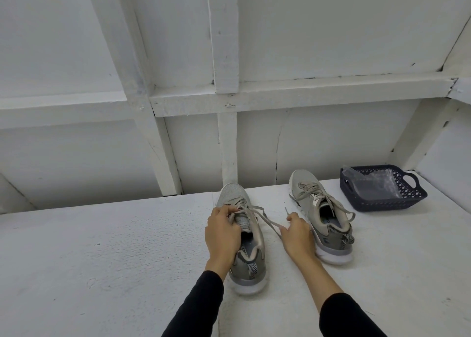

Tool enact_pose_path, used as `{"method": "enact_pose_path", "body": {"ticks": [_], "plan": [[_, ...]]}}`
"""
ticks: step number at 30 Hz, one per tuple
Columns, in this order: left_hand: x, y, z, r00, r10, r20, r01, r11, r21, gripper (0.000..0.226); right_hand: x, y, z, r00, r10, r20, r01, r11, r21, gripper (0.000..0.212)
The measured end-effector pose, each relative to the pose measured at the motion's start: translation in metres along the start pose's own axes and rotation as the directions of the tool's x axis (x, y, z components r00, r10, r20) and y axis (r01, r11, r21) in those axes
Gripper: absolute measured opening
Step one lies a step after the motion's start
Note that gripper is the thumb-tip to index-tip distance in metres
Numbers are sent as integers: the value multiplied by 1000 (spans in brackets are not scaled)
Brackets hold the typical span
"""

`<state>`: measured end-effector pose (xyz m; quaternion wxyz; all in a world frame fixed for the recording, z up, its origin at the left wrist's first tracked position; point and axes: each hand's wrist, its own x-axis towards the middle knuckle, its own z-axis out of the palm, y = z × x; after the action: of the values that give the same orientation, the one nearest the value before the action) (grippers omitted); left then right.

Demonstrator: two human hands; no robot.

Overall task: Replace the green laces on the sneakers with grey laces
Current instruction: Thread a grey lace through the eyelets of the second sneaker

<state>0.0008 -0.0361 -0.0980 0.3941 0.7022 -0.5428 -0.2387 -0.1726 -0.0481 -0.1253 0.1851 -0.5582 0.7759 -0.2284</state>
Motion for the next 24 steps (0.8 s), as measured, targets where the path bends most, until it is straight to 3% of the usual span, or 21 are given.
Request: {"method": "enact_pose_path", "body": {"ticks": [3, 6, 8, 10, 13, 18, 20, 24], "plan": [[0, 0, 1, 1000, -6, 6, 6, 1000, 3, 34, 5, 0, 0, 999, 52, 10, -51, 991, -124, 26], [0, 0, 1, 1000, -10, 7, 10, 1000, -4, 35, 12, 0, 1, 999, 47, -6, -47, 981, -187, 10], [0, 0, 0, 1000, -12, 10, 12, 1000, 0, 36, 17, -1, 2, 999, 32, 7, -31, 983, -182, 16], [0, 0, 0, 1000, -11, 10, 11, 1000, 1, 36, 22, -6, 1, 999, 21, 32, -19, 999, -49, 15], [1, -1, 0, 1000, -5, 10, 5, 1000, 2, 36, 29, -27, -15, 1000, -28, 11, 22, 936, 350, 8], [-1, -2, 0, 1000, -2, 11, 2, 1000, -8, 35, 33, -81, -63, 998, -46, 33, -2, 559, 829, 5], [-1, -2, -1, 1000, 3, 10, -3, 1000, -11, 35, 37, -92, -76, 995, -86, 57, -18, 396, 918, 5], [-2, 0, -2, 1000, 0, 10, 0, 1000, -13, 33, 35, -99, -83, 994, -109, 7, 46, 479, 877, 7]]}}
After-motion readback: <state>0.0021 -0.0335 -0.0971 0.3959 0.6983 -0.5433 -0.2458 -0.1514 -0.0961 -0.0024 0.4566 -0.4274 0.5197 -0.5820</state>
